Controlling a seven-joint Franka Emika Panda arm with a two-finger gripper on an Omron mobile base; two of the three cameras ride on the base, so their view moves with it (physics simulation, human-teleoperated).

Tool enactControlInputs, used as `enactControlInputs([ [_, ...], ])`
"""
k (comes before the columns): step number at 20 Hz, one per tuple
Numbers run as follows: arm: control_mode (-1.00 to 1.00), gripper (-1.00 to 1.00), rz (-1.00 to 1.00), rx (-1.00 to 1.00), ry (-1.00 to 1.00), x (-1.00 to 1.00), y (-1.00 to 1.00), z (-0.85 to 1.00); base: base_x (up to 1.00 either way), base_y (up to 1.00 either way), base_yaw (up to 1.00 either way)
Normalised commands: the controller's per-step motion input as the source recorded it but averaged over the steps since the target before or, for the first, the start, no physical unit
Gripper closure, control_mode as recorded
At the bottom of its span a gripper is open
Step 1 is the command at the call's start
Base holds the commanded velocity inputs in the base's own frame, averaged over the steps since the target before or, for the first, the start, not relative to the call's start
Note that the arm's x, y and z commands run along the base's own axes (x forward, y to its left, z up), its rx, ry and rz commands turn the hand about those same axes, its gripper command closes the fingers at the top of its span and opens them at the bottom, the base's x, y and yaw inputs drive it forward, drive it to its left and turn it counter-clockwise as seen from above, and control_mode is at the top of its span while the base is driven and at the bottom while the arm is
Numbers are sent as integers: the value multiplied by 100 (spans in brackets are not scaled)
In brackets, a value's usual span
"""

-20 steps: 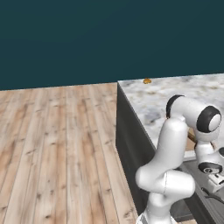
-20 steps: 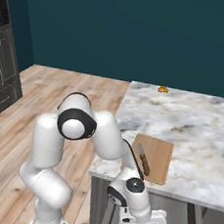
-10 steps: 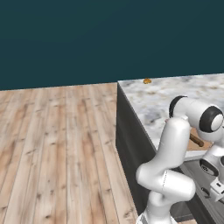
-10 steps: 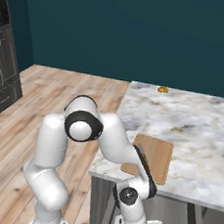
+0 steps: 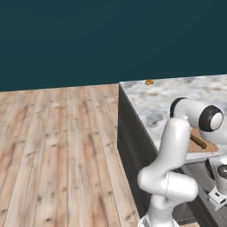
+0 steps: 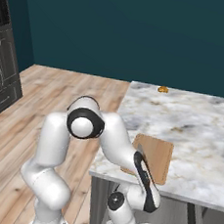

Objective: Open the drawer on the right and place the cutting tools on the cutting board.

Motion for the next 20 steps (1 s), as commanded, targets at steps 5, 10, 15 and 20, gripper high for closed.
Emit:
enactControlInputs([
  [5, -100, -100, 0, 3, 1, 15, -11, 0, 0, 0, 0],
  [10, -100, -100, 4, 12, 1, 31, -58, 0, 0, 0, 0],
  [15, -100, -100, 3, 8, 0, 12, -46, 0, 0, 0, 0],
  [20, -100, -100, 7, 22, 0, 6, -73, 1, 0, 0, 0],
])
